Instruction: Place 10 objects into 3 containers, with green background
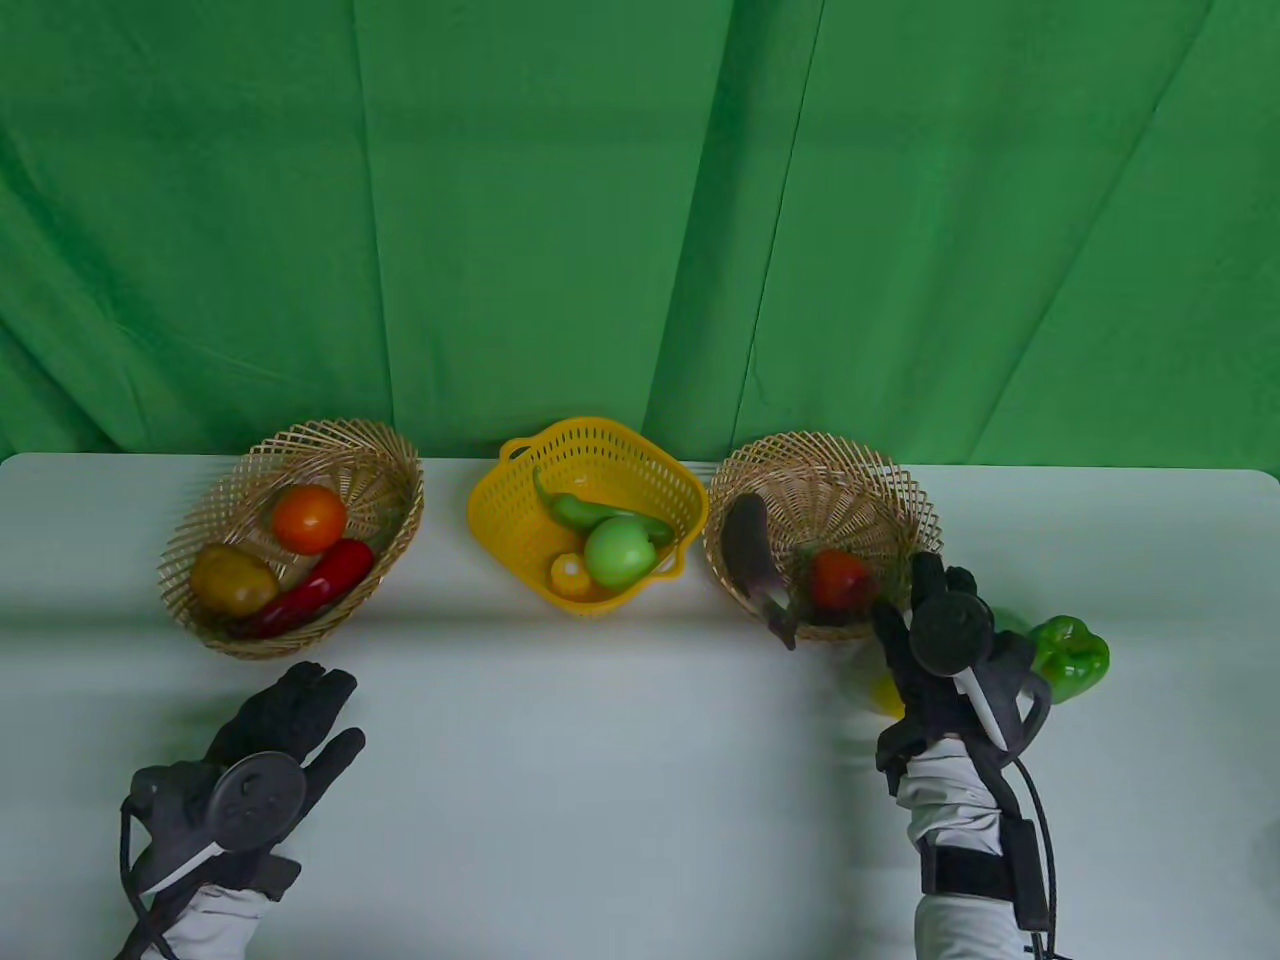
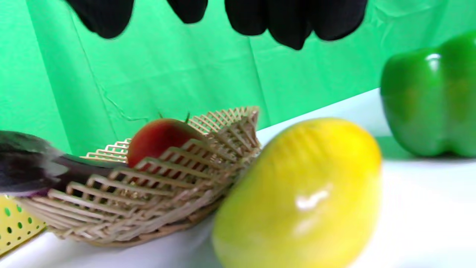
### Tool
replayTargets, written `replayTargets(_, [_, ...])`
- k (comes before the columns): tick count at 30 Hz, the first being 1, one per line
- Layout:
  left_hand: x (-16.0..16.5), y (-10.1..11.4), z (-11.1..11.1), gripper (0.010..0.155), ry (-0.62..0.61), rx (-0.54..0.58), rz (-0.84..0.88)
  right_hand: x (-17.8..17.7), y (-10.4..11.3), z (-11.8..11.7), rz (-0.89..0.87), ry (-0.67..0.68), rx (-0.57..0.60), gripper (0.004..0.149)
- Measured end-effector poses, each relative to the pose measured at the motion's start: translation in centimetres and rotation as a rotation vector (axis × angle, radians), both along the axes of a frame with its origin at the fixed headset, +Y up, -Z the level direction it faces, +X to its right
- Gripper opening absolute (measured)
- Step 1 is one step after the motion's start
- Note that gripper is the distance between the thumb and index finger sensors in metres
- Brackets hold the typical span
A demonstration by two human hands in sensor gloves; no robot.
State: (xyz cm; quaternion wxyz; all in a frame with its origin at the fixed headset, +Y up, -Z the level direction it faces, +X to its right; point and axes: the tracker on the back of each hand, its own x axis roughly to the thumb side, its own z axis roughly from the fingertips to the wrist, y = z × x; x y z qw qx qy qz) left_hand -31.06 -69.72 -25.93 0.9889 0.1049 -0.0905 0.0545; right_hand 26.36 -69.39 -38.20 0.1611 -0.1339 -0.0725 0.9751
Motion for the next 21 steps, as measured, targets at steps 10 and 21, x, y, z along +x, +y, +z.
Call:
replayTargets(10, [0.0,0.0,0.0,0.062,-0.004,0.005,0.002,1.1,-3.6,0.9,-0.034,-0.066,-0.117,0.080])
replayTargets(21, [-0.1,-0.3,-0.1,0.062,-0.002,-0.008,0.007,1.5,-6.6,0.6,-0.083,-0.138,-0.288,0.080])
